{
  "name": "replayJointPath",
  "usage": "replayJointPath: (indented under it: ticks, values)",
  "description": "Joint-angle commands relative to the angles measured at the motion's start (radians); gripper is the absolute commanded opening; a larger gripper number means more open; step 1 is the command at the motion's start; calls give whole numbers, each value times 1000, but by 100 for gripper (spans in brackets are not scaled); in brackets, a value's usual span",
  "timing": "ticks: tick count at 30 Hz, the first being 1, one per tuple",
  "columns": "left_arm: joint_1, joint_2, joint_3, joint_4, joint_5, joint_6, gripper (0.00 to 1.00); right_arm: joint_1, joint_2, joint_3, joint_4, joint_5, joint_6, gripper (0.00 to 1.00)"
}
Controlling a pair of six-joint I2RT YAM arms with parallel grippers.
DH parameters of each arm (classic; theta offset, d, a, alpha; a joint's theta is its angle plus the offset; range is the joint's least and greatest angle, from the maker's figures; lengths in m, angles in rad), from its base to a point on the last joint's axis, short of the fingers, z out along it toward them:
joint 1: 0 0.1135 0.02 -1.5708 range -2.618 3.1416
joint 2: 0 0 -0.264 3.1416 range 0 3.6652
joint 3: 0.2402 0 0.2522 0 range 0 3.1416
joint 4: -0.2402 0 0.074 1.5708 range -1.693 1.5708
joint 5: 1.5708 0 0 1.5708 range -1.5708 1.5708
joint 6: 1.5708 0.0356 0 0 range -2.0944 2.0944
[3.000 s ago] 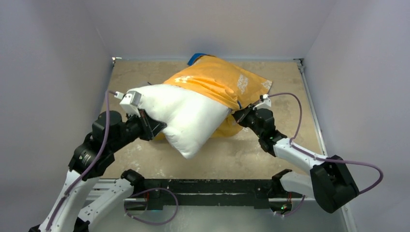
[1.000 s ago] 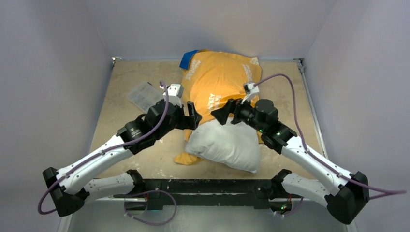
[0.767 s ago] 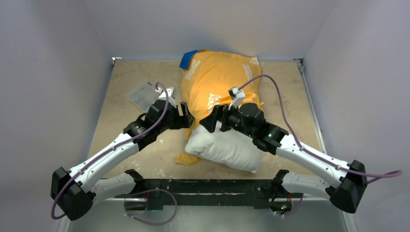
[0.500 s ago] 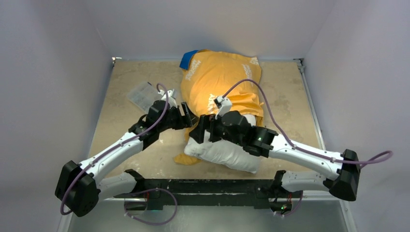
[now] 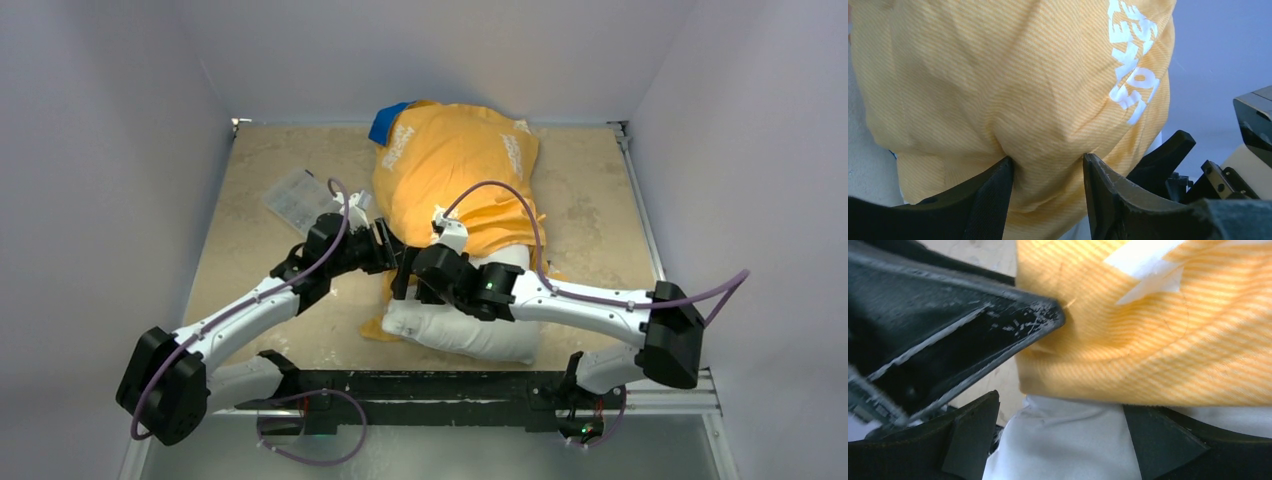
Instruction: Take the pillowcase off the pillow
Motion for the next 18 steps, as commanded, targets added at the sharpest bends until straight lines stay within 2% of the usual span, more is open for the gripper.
replayJointPath:
  ticks: [1,7,12,15,17,18]
  values:
    - [3,16,-18,97,50,-20,49,5,122,-7,-303,127,149,97]
    - [5,43,-31,119,72,-16,29,4,188,10,-313,162,155,89]
    - [4,64,-25,106,60,4,0,5,192,15,-283,161,100,84]
    - [4,78,-15,98,36,18,0,4,206,18,-295,168,79,73]
    - [4,87,0,85,11,37,0,5,209,18,-303,170,68,62]
    - [4,92,12,71,-5,47,0,4,207,18,-306,170,65,54]
